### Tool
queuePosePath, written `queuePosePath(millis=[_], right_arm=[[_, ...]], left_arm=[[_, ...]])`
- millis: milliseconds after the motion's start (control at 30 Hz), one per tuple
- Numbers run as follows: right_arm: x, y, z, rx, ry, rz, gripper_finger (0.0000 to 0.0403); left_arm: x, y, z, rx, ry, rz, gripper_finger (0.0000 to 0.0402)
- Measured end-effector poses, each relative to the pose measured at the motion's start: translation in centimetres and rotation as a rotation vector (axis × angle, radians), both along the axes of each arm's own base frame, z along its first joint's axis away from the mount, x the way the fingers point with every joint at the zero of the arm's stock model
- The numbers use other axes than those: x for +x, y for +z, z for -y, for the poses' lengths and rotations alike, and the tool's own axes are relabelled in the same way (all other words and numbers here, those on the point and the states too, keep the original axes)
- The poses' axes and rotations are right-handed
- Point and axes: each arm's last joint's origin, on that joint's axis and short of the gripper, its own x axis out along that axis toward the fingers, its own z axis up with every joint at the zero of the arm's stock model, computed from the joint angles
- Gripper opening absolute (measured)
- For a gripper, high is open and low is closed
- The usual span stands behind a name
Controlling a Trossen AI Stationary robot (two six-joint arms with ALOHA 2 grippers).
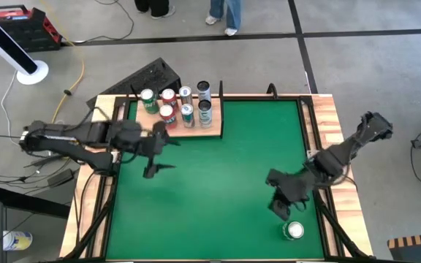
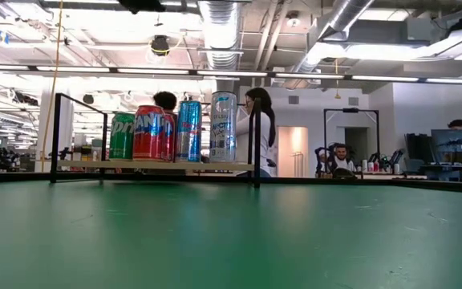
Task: Place canned beverage on shelf
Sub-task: Move the green soda can to the center of the table
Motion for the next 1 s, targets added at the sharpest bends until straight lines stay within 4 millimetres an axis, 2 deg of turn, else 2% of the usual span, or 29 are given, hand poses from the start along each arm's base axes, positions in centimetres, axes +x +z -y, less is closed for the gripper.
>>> queuePosePath(millis=[133,233,367,500,633,800,1000], right_arm=[[-1.8,0.3,-2.6,0.208,-0.136,-0.155,0.0024],[-3.0,-0.2,-4.4,0.299,-0.238,-0.282,0.0024],[-4.4,-1.1,-6.2,0.342,-0.382,-0.445,0.0024],[-5.6,-2.5,-7.4,0.312,-0.527,-0.606,0.0024],[-5.6,-3.5,-8.0,0.278,-0.594,-0.690,0.0026],[-4.5,-3.6,-7.0,0.283,-0.634,-0.699,0.0042],[-3.8,-3.6,-5.9,0.239,-0.589,-0.705,0.0105]], left_arm=[[-0.1,-2.2,1.4,0.048,-0.098,0.266,0.0348],[0.3,-3.8,2.1,0.054,-0.129,0.419,0.0348],[0.7,-5.9,2.8,0.035,-0.214,0.526,0.0348],[1.2,-8.5,3.8,0.023,-0.342,0.542,0.0348],[1.8,-10.7,4.5,0.071,-0.406,0.524,0.0348],[3.1,-12.2,4.8,0.093,-0.418,0.495,0.0348],[3.9,-13.2,5.0,0.078,-0.416,0.448,0.0348]])
